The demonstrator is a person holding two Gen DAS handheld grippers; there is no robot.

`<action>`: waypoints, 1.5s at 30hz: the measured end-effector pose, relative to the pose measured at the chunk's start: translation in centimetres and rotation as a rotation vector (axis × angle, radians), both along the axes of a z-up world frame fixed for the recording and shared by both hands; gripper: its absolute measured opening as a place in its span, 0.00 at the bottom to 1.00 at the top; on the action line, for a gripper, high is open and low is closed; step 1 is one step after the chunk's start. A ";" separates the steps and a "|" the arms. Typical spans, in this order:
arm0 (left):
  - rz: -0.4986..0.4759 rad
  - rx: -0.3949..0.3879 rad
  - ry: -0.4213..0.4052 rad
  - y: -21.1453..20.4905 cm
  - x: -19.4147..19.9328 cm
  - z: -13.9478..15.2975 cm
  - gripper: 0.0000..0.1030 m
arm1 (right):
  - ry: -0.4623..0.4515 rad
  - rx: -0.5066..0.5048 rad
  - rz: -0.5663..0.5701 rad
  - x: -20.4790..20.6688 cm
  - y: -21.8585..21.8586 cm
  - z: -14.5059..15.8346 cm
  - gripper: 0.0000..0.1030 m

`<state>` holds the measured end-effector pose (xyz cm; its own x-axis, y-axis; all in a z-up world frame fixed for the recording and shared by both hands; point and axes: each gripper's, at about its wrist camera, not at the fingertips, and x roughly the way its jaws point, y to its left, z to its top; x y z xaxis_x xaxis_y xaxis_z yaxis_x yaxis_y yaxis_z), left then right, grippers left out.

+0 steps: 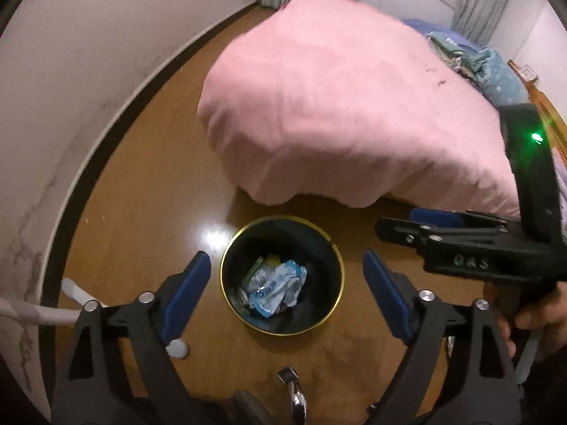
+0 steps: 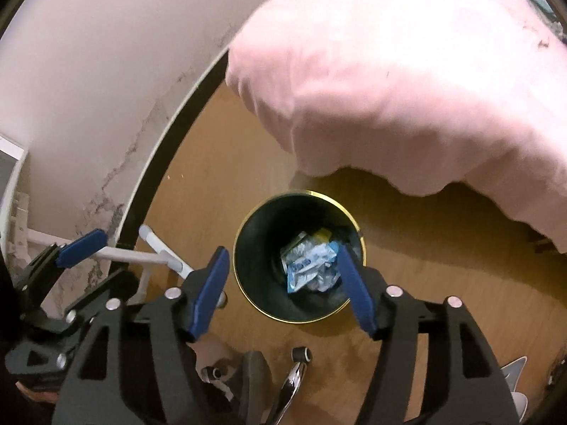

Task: Collect trash
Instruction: 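Grasp the yellow toothbrush with the right tool while the left tool grasps the white tissue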

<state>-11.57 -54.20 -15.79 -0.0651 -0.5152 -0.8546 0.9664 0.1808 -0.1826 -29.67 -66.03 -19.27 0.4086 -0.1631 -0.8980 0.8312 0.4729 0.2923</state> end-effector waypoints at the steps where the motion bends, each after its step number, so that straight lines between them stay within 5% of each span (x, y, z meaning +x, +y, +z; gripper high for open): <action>1: -0.015 -0.032 -0.013 0.9 -0.6 2.2 0.90 | -0.016 -0.029 -0.005 -0.3 0.2 1.6 0.68; 7: 0.019 -0.216 -0.079 9.3 0.3 12.3 0.94 | -0.128 -0.223 0.078 1.7 4.4 11.8 0.83; 11: 0.193 -0.262 -0.152 18.2 5.4 15.8 0.94 | -0.216 -0.262 0.291 9.0 10.8 15.5 0.87; 16: 0.566 -0.151 -0.268 32.1 14.2 16.0 0.94 | -0.278 -0.249 0.653 21.1 22.0 17.2 0.87; 22: 0.919 -0.081 -0.229 49.0 20.1 15.1 0.94 | -0.312 -0.227 1.180 35.1 40.0 18.3 0.80; 25: 1.037 -0.056 -0.218 55.9 20.9 14.5 0.94 | -0.292 -0.255 1.357 39.8 46.7 18.5 0.73; 32: 1.113 -0.036 -0.196 62.1 21.7 13.3 0.94 | -0.182 -0.346 1.558 47.8 56.1 16.8 0.48; 35: 1.112 -0.027 -0.192 62.2 22.5 13.2 0.94 | -0.142 -0.358 1.574 49.1 56.7 15.9 0.44; 41: 1.072 -0.021 -0.211 61.6 25.6 13.2 0.94 | -0.132 -0.384 1.608 49.1 57.1 15.7 0.13; 45: 1.041 -0.045 -0.231 59.5 28.8 13.9 0.94 | -0.249 -0.333 1.510 47.8 53.3 19.2 0.13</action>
<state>17.23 5.27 -1.93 0.5862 -0.2552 -0.7689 0.3519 0.9351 -0.0421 18.14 -12.74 -0.08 0.4981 0.3487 -0.7939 -0.5048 0.8611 0.0615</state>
